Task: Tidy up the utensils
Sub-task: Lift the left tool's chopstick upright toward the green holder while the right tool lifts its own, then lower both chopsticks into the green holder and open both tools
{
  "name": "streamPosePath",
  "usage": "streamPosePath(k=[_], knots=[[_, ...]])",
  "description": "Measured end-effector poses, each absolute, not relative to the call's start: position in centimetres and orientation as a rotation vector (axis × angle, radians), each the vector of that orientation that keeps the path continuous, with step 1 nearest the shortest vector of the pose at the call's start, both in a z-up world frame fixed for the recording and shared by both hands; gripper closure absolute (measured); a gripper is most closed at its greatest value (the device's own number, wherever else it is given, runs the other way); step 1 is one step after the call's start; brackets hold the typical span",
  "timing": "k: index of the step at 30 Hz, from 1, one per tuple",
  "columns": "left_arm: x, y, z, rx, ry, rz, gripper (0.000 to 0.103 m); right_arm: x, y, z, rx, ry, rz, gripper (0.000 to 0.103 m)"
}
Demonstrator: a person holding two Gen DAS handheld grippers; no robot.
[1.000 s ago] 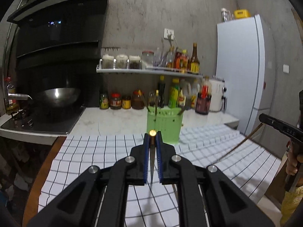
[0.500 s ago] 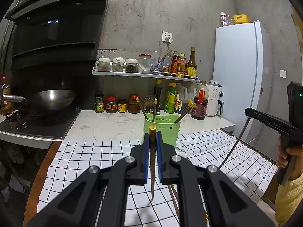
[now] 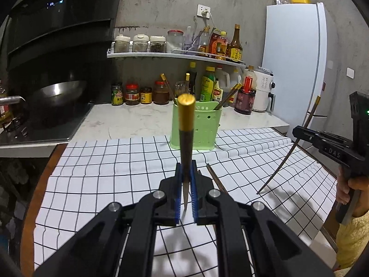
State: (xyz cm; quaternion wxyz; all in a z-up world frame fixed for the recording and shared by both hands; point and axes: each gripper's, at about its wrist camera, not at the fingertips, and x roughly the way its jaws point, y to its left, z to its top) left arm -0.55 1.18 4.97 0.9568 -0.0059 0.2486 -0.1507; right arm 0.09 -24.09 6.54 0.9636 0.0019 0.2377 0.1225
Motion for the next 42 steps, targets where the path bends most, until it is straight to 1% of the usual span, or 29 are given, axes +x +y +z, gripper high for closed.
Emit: streamPosePath(k=[6, 13, 18, 21, 24, 27, 32, 36, 39, 40, 41, 42], knots=[[-0.1, 1.2, 6.4, -0.020, 0.500, -0.302, 0.097, 0.2, -25.1, 7.4, 0.002, 0.434, 0.223, 0.096], [4.4, -1.3, 10.0, 0.018, 0.423, -0.305, 0.097, 5.7, -26.7, 9.2, 0.044, 0.386, 0.199, 0.096], [7.6, -3.4, 14.8, 0.000, 0.281, -0.310, 0.097, 9.3, -27.2, 13.0, 0.074, 0.268, 0.178, 0.096], [9.3, -4.2, 17.9, -0.053, 0.153, -0.311, 0.097, 11.0, -27.3, 15.3, 0.095, 0.195, 0.181, 0.096], [11.1, -5.6, 18.9, -0.042, 0.087, -0.281, 0.097, 13.1, -27.3, 16.6, 0.124, 0.154, 0.202, 0.096], [14.2, -6.9, 17.7, -0.034, 0.127, -0.284, 0.097, 15.2, -26.9, 16.3, 0.141, 0.164, 0.219, 0.096], [19.5, -7.9, 13.1, -0.018, 0.284, -0.282, 0.097, 19.2, -25.8, 13.2, 0.143, 0.261, 0.252, 0.096], [21.6, -8.0, 10.5, -0.011, 0.375, -0.287, 0.096, 21.2, -24.9, 10.8, 0.125, 0.342, 0.265, 0.096], [22.4, -7.9, 9.6, -0.014, 0.407, -0.281, 0.096, 21.9, -24.5, 9.8, 0.114, 0.401, 0.275, 0.093], [22.6, -7.8, 9.6, -0.021, 0.413, -0.278, 0.092, 22.0, -24.5, 9.8, 0.113, 0.411, 0.274, 0.084], [22.4, -7.6, 9.8, -0.031, 0.416, -0.279, 0.074, 21.6, -24.6, 10.0, 0.117, 0.410, 0.269, 0.067], [22.2, -7.3, 10.1, -0.043, 0.412, -0.280, 0.062, 21.3, -24.8, 10.3, 0.121, 0.401, 0.266, 0.059]])
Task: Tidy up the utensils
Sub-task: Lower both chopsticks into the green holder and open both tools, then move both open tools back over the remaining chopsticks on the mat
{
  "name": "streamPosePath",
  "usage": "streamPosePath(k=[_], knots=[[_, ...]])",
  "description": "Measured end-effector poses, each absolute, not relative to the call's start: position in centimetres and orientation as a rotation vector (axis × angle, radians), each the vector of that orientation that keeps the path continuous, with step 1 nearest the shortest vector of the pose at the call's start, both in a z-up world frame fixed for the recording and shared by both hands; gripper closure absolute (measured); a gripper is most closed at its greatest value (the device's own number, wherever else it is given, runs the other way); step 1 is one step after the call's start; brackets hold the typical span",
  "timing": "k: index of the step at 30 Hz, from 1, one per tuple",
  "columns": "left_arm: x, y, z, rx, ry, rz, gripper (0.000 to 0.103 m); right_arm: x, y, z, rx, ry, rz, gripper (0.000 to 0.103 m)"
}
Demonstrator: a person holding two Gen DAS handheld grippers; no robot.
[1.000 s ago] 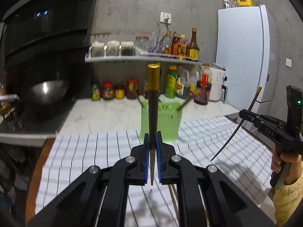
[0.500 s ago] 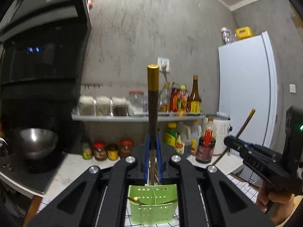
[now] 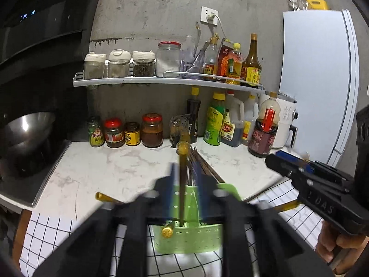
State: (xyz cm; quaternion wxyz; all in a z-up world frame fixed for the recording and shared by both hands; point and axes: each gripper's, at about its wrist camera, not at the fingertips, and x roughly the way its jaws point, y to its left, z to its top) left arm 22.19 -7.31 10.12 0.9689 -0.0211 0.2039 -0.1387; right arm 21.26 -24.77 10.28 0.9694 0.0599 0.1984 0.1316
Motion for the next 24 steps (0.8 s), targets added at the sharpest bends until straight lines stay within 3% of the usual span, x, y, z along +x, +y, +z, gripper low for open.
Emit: streamPosePath(k=[1, 4, 8, 11, 19, 24], knots=[[21.3, -7.0, 10.7, -0.056, 0.384, -0.281, 0.053, 20.6, -25.0, 10.8, 0.123, 0.385, 0.261, 0.055], [19.1, -6.5, 12.7, -0.037, 0.329, -0.273, 0.050, 17.9, -25.8, 12.7, 0.108, 0.340, 0.234, 0.055], [14.6, -5.2, 14.0, 0.004, 0.313, -0.217, 0.031, 13.3, -26.8, 14.3, 0.090, 0.311, 0.223, 0.052], [11.1, -4.7, 12.9, 0.072, 0.357, -0.160, 0.025, 9.1, -26.5, 13.5, 0.042, 0.337, 0.223, 0.049], [3.4, -3.0, 0.9, 0.164, 0.717, -0.129, 0.022, 0.5, -23.4, 4.2, -0.039, 0.615, 0.272, 0.048], [0.0, -1.5, -3.6, 0.074, 0.825, -0.149, 0.022, -2.6, -21.0, -0.9, -0.066, 0.746, 0.282, 0.048]])
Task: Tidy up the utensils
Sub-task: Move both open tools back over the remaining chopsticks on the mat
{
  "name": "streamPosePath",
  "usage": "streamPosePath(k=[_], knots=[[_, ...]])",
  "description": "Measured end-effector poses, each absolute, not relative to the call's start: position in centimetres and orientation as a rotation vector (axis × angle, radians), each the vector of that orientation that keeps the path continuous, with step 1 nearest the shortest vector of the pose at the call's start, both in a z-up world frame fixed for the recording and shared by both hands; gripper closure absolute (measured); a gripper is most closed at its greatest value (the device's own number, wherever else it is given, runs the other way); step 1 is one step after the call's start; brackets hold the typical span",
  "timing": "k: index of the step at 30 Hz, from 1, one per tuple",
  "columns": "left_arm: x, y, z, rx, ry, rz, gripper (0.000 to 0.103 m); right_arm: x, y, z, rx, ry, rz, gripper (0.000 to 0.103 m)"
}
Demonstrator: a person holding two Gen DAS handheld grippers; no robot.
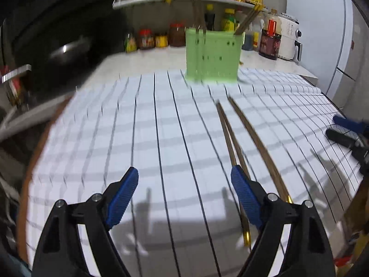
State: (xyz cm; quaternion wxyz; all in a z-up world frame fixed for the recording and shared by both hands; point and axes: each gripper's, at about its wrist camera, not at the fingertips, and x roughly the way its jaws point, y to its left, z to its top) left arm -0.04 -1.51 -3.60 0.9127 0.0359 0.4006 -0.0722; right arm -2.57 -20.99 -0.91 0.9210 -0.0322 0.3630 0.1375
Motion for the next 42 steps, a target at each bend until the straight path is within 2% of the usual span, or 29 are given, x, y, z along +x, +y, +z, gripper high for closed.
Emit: streamPosePath(k=[6, 8, 11, 31, 33, 37, 39, 42], knots=[[-1.2, -1.4, -5.5, 0.083, 0.878, -0.149, 0.022, -3.3, -19.2, -4.3, 0.015, 0.841, 0.305, 0.051], [-1.1, -1.7, -5.6, 0.094, 0.877, -0.139, 0.022, -3.3, -18.7, -4.7, 0.048, 0.852, 0.307, 0.063], [-0.5, -2.1, -5.9, 0.097, 0.886, -0.149, 0.022, -2.6, -18.2, -4.8, 0.076, 0.862, 0.307, 0.069], [-0.4, -3.5, -6.5, 0.101, 0.899, -0.265, 0.022, -1.0, -16.5, -6.2, -0.033, 0.884, 0.244, 0.074], [-0.3, -3.7, -6.6, 0.104, 0.905, -0.279, 0.022, -0.9, -17.2, -6.3, -0.026, 0.887, 0.243, 0.078], [0.0, -4.4, -6.8, 0.137, 0.912, -0.269, 0.022, -0.9, -18.1, -6.3, -0.027, 0.883, 0.239, 0.078], [0.0, -4.5, -6.9, 0.162, 0.907, -0.244, 0.025, -1.0, -18.2, -6.4, -0.024, 0.880, 0.246, 0.078], [0.1, -4.5, -7.0, 0.187, 0.892, -0.224, 0.040, -1.2, -18.5, -6.4, 0.003, 0.872, 0.300, 0.074]])
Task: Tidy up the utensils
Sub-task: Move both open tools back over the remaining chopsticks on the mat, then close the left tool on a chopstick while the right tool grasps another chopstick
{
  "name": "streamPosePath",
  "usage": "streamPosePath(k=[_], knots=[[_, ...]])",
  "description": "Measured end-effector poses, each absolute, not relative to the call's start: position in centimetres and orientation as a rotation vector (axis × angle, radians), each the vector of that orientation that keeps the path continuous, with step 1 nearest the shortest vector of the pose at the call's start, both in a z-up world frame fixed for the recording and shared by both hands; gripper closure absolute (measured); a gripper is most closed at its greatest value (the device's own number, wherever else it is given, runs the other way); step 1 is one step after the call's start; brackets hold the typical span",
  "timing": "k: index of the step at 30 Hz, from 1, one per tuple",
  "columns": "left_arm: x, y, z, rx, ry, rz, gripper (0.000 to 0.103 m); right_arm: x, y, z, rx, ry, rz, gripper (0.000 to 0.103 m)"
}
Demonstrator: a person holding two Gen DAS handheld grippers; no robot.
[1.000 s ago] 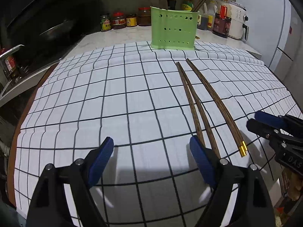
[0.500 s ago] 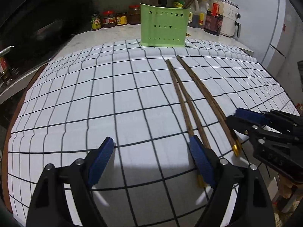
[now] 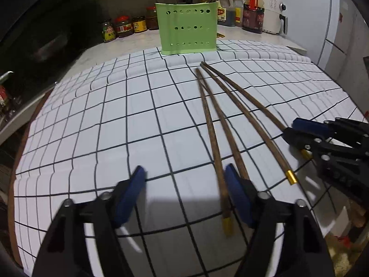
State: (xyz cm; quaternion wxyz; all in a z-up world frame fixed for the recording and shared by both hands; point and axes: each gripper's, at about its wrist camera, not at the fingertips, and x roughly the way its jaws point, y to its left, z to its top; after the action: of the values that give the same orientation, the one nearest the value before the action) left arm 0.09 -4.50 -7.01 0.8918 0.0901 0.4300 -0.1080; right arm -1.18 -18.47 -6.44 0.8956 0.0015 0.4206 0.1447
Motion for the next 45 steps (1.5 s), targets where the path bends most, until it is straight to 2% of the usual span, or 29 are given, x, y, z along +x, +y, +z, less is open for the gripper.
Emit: streamPosePath(k=[2, 4, 6, 8, 10, 11, 15, 24, 27, 28, 30, 32, 45], knots=[[0.2, -4.3, -6.9, 0.210, 0.873, -0.221, 0.053, -1.4, -18.7, -6.5, 0.031, 0.867, 0.355, 0.073], [0.5, -3.9, -6.9, 0.228, 0.856, -0.209, 0.057, -1.6, -18.6, -6.6, 0.003, 0.853, 0.363, 0.074], [1.0, -3.3, -6.9, 0.226, 0.853, -0.197, 0.062, -1.9, -18.5, -6.7, -0.038, 0.838, 0.351, 0.080], [1.6, -2.5, -6.8, 0.226, 0.852, -0.179, 0.070, -2.1, -18.7, -6.6, -0.067, 0.830, 0.329, 0.095], [1.7, -2.0, -6.7, 0.218, 0.854, -0.168, 0.074, -1.9, -19.4, -6.6, -0.067, 0.832, 0.306, 0.096], [1.7, -1.8, -6.7, 0.213, 0.854, -0.165, 0.080, -1.7, -19.9, -6.6, -0.060, 0.835, 0.292, 0.095], [1.8, -1.2, -6.7, 0.184, 0.855, -0.149, 0.089, -1.2, -22.3, -6.7, -0.052, 0.838, 0.203, 0.096], [1.5, -2.0, -6.7, 0.175, 0.852, -0.168, 0.088, -1.1, -23.1, -6.9, -0.066, 0.840, 0.228, 0.095], [1.5, -1.5, -6.7, 0.155, 0.855, -0.199, 0.077, -1.2, -23.4, -7.0, -0.045, 0.839, 0.233, 0.094], [1.2, -1.2, -6.6, 0.154, 0.854, -0.203, 0.068, -1.2, -23.4, -7.0, -0.039, 0.837, 0.235, 0.094], [0.7, -0.9, -6.7, 0.154, 0.856, -0.214, 0.064, -1.4, -23.6, -7.0, -0.020, 0.834, 0.237, 0.085], [-0.1, -0.5, -6.7, 0.148, 0.862, -0.234, 0.064, -1.8, -23.8, -7.0, 0.007, 0.826, 0.242, 0.059], [-2.4, 0.3, -6.9, 0.134, 0.808, -0.268, 0.064, -4.3, -22.9, -7.4, -0.023, 0.758, 0.265, 0.061]])
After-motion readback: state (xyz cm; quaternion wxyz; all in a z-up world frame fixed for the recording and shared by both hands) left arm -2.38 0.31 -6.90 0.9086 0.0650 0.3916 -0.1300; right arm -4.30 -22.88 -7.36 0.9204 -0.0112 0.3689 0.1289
